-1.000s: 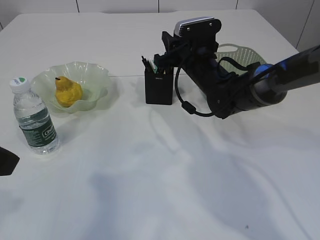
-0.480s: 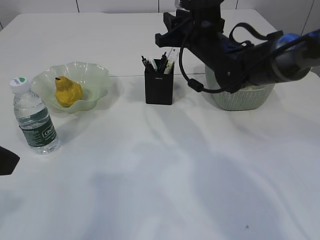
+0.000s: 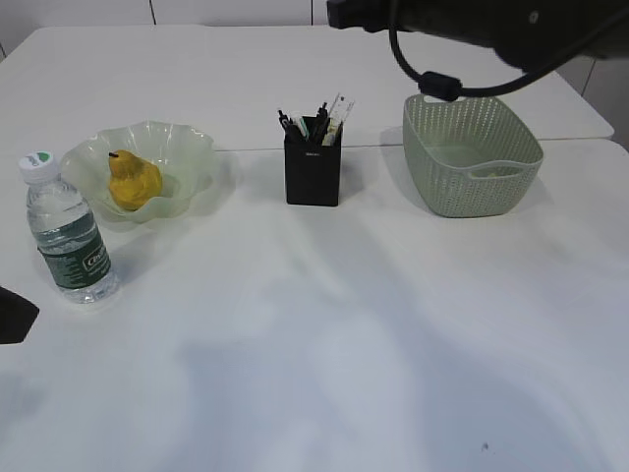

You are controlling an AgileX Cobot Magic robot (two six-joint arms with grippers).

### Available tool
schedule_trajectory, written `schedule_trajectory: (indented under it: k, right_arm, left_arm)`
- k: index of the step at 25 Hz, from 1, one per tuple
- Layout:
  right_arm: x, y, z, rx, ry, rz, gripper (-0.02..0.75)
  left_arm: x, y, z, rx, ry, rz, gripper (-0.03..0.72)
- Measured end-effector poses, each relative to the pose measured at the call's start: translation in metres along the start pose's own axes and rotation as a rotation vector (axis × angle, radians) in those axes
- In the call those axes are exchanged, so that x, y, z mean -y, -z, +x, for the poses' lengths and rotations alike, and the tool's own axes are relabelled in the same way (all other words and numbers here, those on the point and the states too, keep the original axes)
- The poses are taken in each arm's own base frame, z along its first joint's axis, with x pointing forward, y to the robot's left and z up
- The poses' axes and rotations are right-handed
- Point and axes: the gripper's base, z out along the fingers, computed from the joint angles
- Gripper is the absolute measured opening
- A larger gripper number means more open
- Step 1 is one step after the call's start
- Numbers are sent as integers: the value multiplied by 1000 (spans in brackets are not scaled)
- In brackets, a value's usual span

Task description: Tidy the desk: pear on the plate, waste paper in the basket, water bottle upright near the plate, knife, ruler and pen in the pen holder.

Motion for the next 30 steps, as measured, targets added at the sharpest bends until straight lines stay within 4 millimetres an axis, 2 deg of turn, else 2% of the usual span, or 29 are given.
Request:
schedule_trajectory:
  k: [3, 4, 8, 9, 10, 16, 18, 26, 30]
  right_arm:
    - [1, 12, -10, -44, 0, -7, 278]
    - [3, 29, -23, -91, 0, -15, 278]
    - [4, 54, -36, -192, 22, -30, 278]
    - [4, 55, -31, -254, 30, -38, 278]
    - [5, 68, -40, -259, 34, -38, 278]
    - [6, 104, -43, -469, 40, -62, 278]
    - [6, 104, -43, -469, 40, -62, 278]
    - [7, 151, -40, -759, 42, -95, 278]
    - [8, 171, -46, -803, 38, -99, 278]
  left_arm:
    - [0, 0, 0, 2, -4, -5, 239]
    - [-1, 0, 0, 1, -5, -7, 239]
    - [-3, 0, 0, -4, -24, -30, 239]
    - [-3, 0, 1, -11, -28, -35, 239]
    - [-4, 0, 2, -18, -33, -41, 239]
    - [-6, 4, 9, -75, -53, -69, 239]
    - [-6, 10, 11, -54, -58, -70, 239]
    - [-3, 43, 28, 31, -78, -71, 239]
    - [-2, 64, 42, 82, -86, -66, 239]
